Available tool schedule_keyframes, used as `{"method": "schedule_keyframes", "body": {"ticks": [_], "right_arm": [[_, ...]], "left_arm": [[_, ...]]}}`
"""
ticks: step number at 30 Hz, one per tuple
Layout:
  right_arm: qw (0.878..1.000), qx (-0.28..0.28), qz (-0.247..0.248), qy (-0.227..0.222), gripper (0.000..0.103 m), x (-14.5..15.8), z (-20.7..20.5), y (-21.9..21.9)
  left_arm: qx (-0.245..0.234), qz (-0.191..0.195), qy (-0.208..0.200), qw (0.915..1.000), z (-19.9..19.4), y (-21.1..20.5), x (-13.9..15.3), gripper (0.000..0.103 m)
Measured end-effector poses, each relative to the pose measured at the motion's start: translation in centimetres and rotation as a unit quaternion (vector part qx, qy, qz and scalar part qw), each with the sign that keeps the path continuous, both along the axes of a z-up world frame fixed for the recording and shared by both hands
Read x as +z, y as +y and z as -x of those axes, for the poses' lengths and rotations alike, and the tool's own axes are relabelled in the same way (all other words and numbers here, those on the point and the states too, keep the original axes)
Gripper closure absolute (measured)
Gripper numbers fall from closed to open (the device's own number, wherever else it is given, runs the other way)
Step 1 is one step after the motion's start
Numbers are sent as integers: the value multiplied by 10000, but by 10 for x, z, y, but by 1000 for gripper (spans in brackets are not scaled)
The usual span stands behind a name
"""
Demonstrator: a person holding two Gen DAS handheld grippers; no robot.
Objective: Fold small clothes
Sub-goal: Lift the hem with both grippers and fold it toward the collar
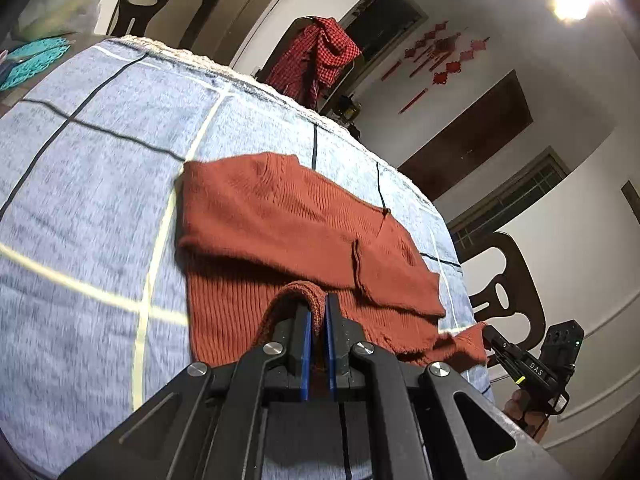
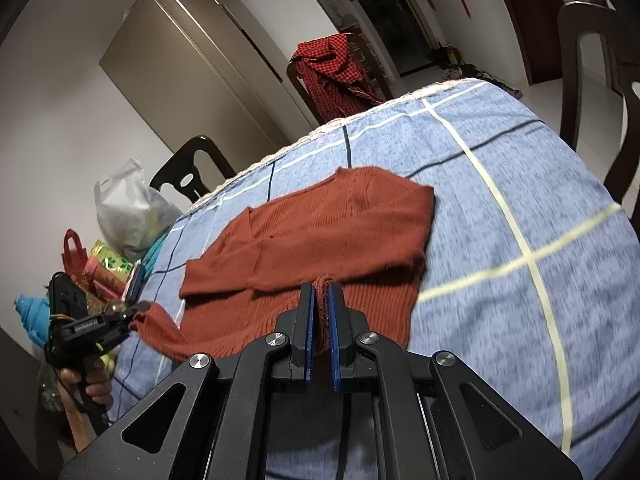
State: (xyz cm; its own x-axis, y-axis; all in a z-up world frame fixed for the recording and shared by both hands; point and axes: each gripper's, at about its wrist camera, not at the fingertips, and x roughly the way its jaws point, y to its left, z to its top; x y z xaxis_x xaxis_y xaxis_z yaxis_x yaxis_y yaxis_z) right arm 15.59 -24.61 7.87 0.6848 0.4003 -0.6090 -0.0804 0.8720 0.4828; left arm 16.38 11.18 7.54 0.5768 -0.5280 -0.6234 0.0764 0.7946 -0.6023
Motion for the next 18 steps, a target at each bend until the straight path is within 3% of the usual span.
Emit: {"method": "schedule_keyframes", "body": {"ticks": [18], "right_arm": [[9998,-131,95,113,97,5,-77,5]], "left_arm": [[223,-52,-145,9996,-67,-6,10,96]]}}
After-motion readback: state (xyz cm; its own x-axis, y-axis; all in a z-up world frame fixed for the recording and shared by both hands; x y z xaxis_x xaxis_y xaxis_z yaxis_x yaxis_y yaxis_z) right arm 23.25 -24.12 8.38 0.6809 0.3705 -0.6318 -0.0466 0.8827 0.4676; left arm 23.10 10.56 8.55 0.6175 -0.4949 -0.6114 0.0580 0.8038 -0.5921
